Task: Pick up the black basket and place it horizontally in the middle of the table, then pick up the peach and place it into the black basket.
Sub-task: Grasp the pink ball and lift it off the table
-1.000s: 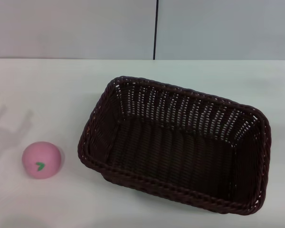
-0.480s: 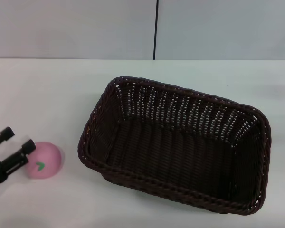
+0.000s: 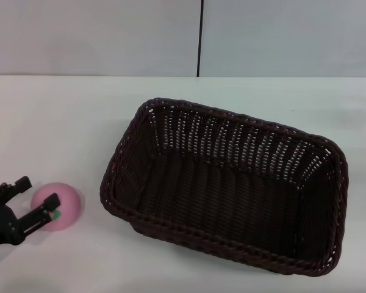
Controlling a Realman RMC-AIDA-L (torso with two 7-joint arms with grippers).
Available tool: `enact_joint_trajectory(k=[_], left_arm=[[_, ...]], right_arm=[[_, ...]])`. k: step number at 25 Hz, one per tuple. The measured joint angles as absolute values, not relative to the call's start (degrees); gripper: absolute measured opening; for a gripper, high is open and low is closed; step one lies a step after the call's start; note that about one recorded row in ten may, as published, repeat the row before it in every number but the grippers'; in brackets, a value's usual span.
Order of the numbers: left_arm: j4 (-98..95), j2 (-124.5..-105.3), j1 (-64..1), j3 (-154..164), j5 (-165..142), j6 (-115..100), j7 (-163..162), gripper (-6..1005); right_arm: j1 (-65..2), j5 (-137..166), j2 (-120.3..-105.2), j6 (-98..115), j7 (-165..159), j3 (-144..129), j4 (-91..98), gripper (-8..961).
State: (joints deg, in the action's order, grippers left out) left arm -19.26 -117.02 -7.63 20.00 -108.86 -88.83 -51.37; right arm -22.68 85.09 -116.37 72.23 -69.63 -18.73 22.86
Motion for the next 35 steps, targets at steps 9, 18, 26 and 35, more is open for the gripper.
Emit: enact_joint_trajectory(k=[9,18,26,35], left_arm=[[-19.3,-117.60,-8.3,20.3,-111.4,-87.6,-50.6,801],[-19.3,-117.38,-8.2,21.4,-111.7,-89.6,-50.6,696],[-19.3,-117.31,-8.3,22.3,-111.7,-90.2,-50.9,401],[-19.2,-116.17,-8.7,8.4,-111.2,-97.9,-53.2,311]], right_arm=[[-22.2,85.1,-116.46,72.0,-68.3,-18.2,22.3,557],[-22.0,85.0,-116.46,70.9,-68.2,-18.1,22.1,557],[-22.0,85.0,-116.57,70.8,-68.2,-18.1,22.1,557],[-22.0,84.8,-116.77,70.8,-68.2,-18.4,22.1,557]])
